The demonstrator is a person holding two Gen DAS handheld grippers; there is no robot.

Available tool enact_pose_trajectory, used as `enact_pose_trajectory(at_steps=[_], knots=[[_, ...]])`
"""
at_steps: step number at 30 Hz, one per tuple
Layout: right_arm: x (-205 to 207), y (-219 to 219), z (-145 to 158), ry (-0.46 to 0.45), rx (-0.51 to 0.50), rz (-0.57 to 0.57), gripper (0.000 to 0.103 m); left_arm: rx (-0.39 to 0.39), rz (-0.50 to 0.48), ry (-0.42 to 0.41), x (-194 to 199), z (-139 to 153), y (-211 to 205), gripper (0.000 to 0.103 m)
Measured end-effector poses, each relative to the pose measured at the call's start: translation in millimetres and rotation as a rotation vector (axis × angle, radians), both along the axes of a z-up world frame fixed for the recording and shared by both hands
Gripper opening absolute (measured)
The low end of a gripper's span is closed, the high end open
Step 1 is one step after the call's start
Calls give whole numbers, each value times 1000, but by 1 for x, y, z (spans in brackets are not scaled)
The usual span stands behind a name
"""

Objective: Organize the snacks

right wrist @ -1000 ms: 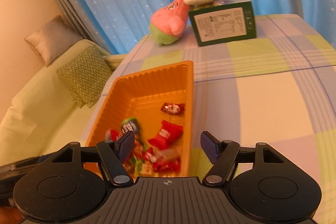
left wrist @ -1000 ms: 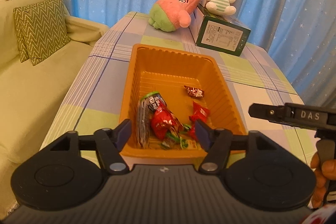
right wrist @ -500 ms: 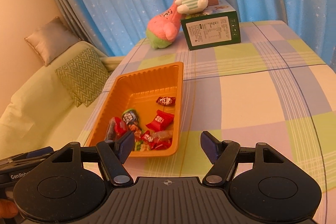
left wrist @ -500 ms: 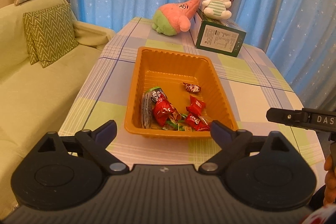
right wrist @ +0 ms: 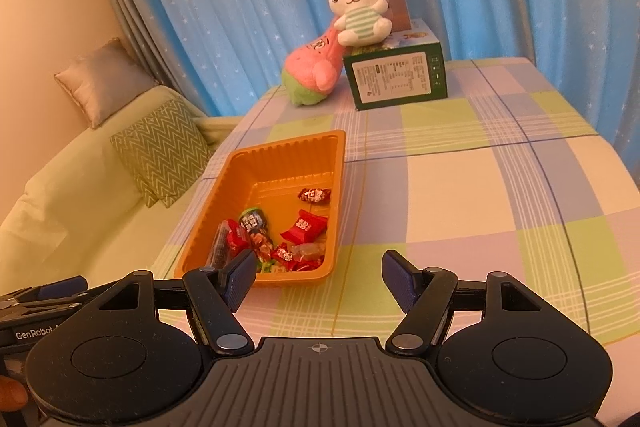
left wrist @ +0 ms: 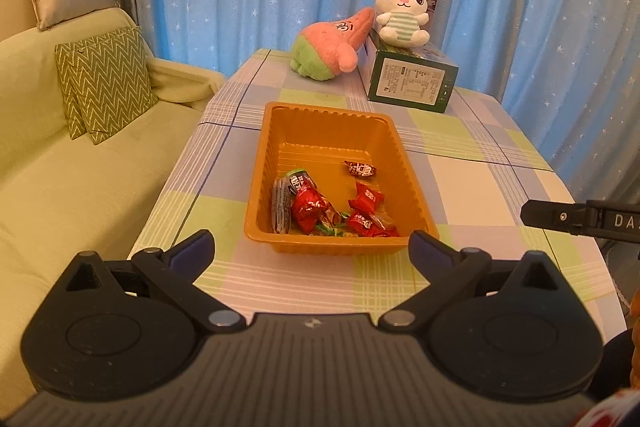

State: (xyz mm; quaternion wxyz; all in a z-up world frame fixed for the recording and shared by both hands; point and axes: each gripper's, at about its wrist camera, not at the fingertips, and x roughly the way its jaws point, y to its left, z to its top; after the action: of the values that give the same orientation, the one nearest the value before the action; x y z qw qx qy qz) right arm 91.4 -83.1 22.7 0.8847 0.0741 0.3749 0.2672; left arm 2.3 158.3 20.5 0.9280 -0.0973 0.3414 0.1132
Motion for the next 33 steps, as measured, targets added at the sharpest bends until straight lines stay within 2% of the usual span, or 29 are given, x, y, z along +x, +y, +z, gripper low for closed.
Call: enact_pose_trajectory(at_steps=[20,33], knots=[[-40,-20,13,-50,-45,-1,69,1,1,13,-34,13,-23,102],[-66,-36,16,-59,-71,-1,69,42,-7,16,-47,22,-45,102]])
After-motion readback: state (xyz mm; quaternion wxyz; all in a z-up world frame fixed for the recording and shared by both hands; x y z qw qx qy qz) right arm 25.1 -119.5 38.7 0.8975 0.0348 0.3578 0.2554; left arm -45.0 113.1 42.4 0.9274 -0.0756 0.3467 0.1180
